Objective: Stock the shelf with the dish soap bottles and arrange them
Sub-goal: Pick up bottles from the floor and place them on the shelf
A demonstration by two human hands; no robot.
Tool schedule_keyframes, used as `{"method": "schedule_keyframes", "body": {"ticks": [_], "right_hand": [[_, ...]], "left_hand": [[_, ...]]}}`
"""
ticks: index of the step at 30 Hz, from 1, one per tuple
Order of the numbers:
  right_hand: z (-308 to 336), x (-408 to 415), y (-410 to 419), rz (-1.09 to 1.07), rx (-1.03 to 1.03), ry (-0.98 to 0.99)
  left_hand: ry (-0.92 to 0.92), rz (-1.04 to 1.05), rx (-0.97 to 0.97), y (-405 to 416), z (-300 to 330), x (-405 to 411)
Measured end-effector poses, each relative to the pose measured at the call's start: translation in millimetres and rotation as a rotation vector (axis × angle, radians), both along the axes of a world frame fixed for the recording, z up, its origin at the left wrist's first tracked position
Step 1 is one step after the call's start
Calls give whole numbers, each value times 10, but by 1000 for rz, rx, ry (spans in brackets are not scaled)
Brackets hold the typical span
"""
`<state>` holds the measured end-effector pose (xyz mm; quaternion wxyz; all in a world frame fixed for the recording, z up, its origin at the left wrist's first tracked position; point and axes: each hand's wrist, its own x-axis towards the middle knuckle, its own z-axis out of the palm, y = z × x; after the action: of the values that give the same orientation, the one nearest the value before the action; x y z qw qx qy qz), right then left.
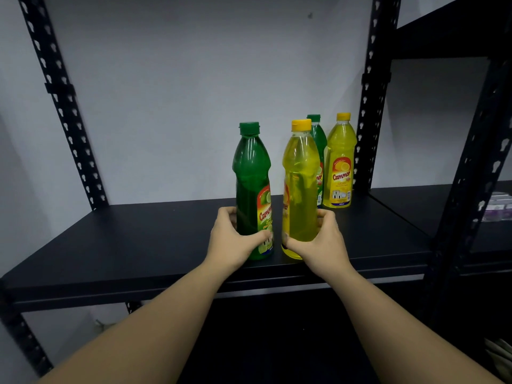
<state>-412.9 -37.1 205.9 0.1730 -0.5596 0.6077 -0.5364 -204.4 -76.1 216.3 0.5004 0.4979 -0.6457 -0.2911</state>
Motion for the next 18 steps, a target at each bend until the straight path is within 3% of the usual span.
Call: {"method": "schedule_keyframes", "body": {"ticks": [4, 11, 18], "right_hand": [[-1, -62, 11, 53, 13, -80], [24, 16, 49, -55, 11, 71], [-2, -36, 23, -6, 11, -45]], "left_hand": [[74, -41, 50, -55, -51, 43], [-28, 67, -31, 26, -50, 14], [71, 59, 13, 7, -79, 59]]}}
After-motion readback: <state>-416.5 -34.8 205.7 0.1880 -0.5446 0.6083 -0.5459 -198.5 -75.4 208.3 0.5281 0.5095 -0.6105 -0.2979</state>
